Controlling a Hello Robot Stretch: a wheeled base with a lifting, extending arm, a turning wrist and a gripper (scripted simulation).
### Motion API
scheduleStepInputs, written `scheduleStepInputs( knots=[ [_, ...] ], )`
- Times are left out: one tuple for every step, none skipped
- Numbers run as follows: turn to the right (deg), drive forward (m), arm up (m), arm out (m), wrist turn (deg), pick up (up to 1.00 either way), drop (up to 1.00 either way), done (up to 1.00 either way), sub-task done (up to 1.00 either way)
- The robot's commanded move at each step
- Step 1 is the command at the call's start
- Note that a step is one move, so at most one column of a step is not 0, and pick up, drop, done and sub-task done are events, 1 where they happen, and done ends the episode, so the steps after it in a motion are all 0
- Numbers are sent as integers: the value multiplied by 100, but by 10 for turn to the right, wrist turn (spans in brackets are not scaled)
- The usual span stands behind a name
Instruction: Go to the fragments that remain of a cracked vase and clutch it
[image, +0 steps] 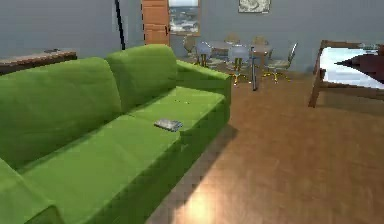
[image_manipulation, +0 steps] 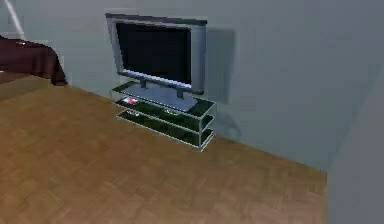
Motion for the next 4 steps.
scheduleStepInputs(
  knots=[
    [-450, 0, 0, 0, 0, 0, 0, 0, 0],
    [-390, 0, 0, 0, 0, 0, 0, 0, 0],
    [0, 65, 0, 0, 0, 0, 0, 0, 0],
    [-210, 0, 0, 0, 0, 0, 0, 0, 0]
  ],
)
